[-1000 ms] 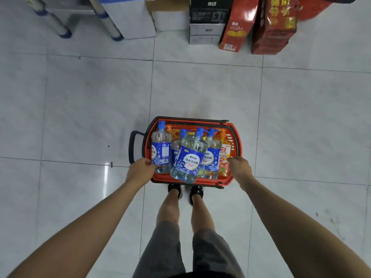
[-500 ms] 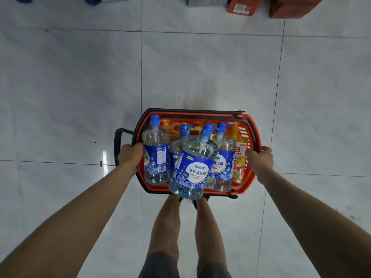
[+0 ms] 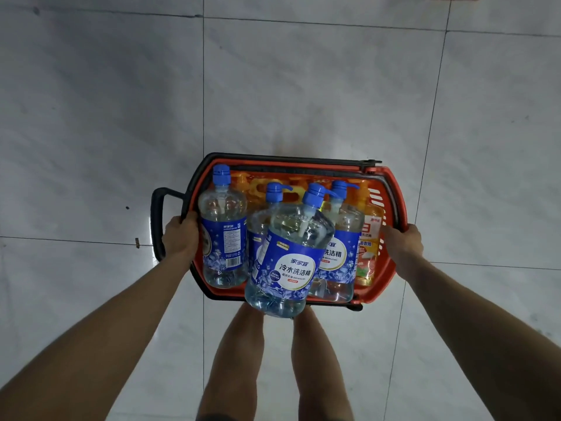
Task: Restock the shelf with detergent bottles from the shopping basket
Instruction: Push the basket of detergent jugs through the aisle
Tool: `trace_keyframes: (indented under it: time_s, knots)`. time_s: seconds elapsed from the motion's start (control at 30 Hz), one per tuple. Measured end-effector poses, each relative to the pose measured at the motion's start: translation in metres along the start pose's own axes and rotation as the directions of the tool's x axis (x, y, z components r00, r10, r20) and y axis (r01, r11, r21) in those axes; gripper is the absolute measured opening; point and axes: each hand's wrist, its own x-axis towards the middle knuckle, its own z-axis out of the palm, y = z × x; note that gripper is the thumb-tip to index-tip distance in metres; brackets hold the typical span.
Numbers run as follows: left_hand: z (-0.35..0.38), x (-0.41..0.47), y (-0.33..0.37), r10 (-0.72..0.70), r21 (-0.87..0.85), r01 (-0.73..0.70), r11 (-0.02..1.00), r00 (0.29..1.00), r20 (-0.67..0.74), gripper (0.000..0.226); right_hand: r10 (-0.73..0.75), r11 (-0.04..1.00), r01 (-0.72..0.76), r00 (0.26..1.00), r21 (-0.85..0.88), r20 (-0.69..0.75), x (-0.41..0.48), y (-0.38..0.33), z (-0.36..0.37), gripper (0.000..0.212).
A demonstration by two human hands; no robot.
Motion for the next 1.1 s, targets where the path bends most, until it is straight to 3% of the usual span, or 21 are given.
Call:
trace_keyframes:
  time_s: [0.17,0.4,0.77,1.1]
  knots:
    - [-0.002,0.003,0.003,-0.067,-0.129,0.066,0.99,0.998,-0.004,0.04,-0.066,0.991,0.053,0.992,-0.121,-0.105,0.009,0.008,0.003,0.038]
    - [-0.021,-0.003,0.012,-0.213,-0.133,0.24,0.962,0.959,0.186,0.045,-0.114,0.947,0.098,0.993,-0.305,-0.035,-0.001,0.011,-0.018,0.027]
    - [-0.09,-0.091,-0.003,-0.196,-0.015,0.202,0.979,0.965,0.171,0.034,-0.121,0.914,0.125,0.992,-0.386,0.034,-0.084,0.048,-0.076,0.025]
    - [-0.174,-0.194,-0.021,-0.11,0.181,0.085,0.98,0.985,0.135,0.049,-0.086,0.942,0.108,0.993,-0.319,0.084,-0.197,0.077,-0.15,0.026]
